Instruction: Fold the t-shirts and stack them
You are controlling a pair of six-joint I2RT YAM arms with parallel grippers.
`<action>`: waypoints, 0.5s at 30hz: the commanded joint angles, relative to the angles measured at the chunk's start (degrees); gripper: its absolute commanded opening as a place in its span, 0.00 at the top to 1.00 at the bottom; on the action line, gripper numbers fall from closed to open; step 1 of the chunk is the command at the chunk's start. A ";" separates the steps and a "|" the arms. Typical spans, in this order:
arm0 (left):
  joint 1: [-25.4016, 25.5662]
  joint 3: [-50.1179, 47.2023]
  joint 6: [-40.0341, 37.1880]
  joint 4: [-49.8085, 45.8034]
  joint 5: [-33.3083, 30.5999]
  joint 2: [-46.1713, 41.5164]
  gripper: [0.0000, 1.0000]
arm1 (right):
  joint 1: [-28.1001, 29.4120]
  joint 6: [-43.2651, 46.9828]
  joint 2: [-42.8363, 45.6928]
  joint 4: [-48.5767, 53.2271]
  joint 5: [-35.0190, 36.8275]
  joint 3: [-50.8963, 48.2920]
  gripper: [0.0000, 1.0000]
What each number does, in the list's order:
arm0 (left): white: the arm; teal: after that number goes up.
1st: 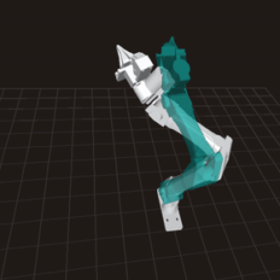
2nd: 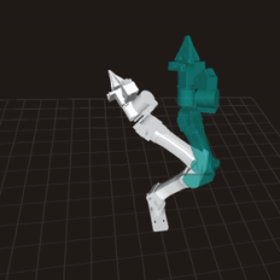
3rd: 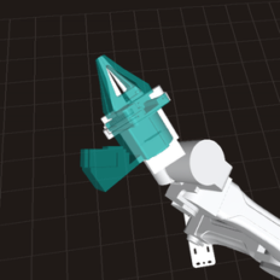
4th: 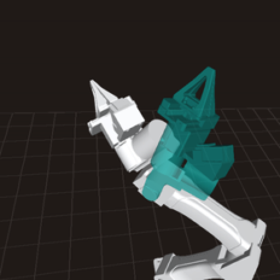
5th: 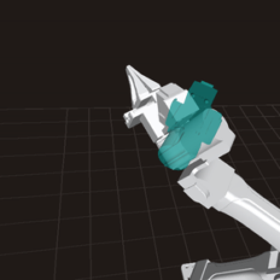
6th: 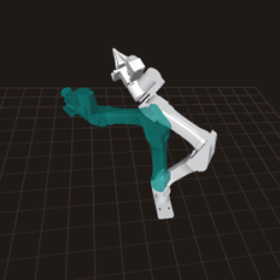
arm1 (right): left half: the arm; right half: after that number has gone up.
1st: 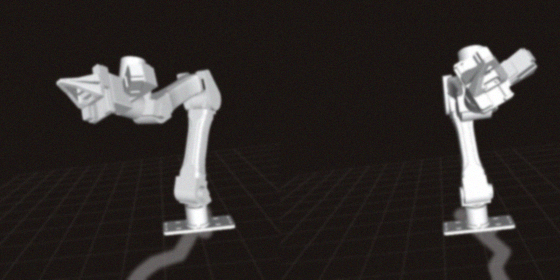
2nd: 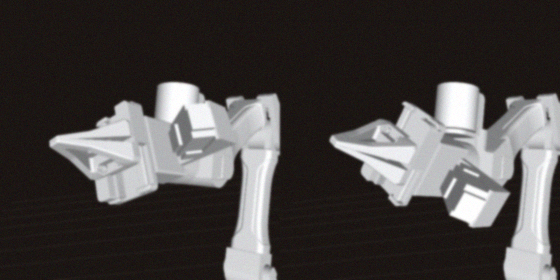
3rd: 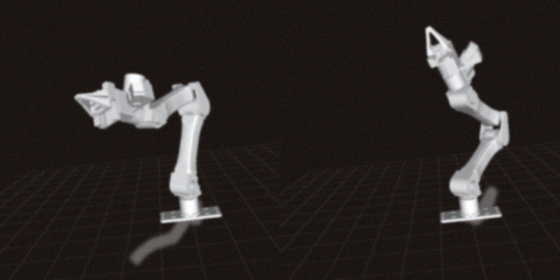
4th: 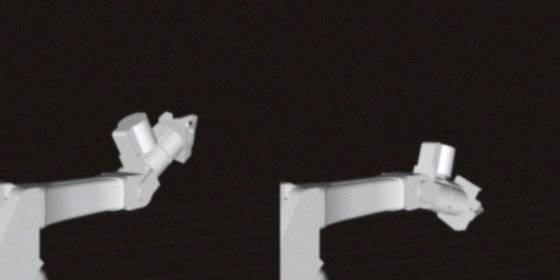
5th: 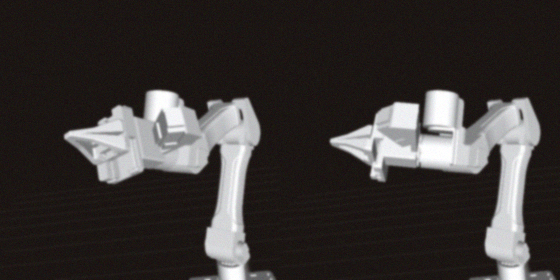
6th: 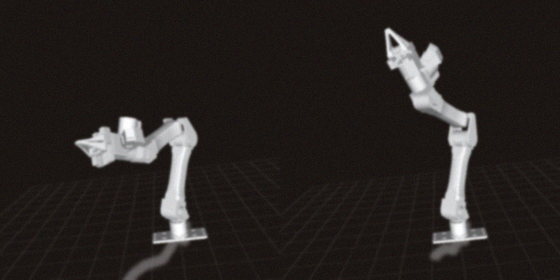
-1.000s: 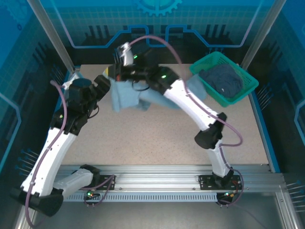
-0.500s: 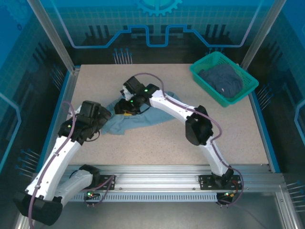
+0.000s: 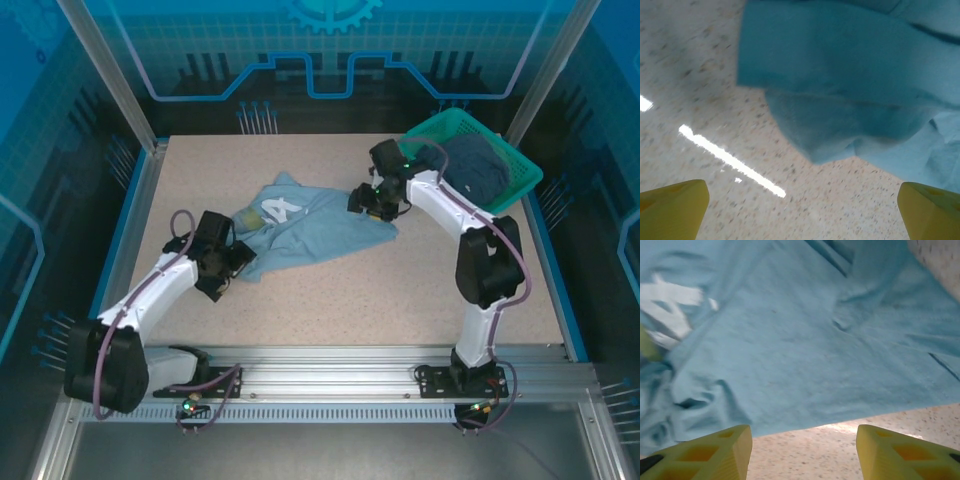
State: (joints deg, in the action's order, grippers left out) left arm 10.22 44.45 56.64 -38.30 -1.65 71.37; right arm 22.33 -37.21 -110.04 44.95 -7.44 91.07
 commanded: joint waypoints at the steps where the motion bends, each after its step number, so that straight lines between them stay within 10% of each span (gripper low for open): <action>1: -0.91 0.26 -5.90 7.53 -0.08 4.35 0.03 | 0.32 -0.31 -2.63 2.81 1.82 -2.52 0.42; 7: -1.60 -0.32 -9.32 16.07 0.29 11.78 0.32 | -1.16 -4.36 -4.92 -0.74 1.59 -7.37 0.41; 12: -2.13 0.15 -10.62 16.74 -0.53 12.56 0.96 | -1.78 -4.22 -7.26 -1.99 4.03 -3.55 0.48; 15: -2.13 0.34 -10.37 12.22 -5.39 8.73 1.00 | -1.26 -2.86 -9.40 -0.15 5.71 1.07 0.50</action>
State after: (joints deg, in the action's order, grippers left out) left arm 8.73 44.45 47.53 -23.66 -2.74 83.66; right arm 20.93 -40.64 -117.86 44.53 -4.01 87.46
